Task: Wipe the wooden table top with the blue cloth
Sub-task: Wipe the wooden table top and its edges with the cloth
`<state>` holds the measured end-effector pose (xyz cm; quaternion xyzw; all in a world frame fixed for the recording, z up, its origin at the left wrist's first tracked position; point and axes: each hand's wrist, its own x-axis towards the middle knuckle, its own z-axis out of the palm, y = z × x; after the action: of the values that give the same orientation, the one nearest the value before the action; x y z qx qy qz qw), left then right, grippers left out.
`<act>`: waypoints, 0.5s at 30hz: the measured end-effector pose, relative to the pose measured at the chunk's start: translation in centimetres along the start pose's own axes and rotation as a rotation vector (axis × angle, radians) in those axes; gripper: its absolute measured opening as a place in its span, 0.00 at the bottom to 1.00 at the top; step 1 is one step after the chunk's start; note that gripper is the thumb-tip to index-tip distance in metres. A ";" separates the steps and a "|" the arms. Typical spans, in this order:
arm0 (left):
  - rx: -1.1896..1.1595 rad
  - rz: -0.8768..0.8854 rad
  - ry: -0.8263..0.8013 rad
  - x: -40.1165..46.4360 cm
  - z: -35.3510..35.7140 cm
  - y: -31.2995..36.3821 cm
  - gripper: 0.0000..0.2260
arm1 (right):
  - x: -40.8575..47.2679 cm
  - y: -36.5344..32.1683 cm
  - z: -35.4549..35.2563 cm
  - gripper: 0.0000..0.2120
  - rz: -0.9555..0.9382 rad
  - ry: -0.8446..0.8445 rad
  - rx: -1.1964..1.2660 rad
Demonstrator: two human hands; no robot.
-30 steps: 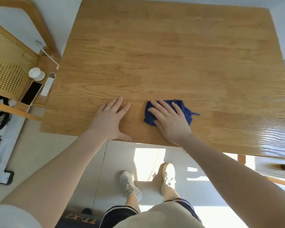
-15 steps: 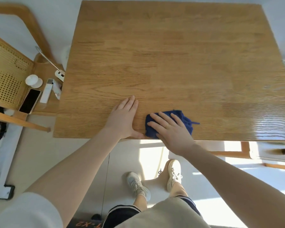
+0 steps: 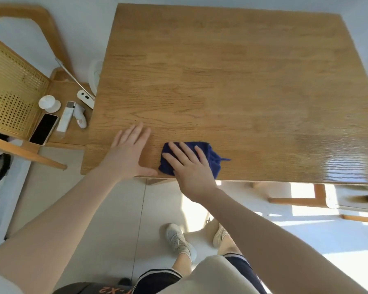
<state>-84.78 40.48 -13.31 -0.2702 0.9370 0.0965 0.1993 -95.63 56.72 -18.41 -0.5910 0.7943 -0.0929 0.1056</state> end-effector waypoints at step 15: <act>-0.022 -0.131 -0.055 -1.0 1.3 -1.3 0.53 | 1.8 -1.7 0.9 0.24 0.176 0.073 -0.028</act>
<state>-82.88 40.22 -14.17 -0.3305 0.9102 0.1010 0.2281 -94.28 54.44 -18.92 -0.5163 0.8478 -0.0937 0.0763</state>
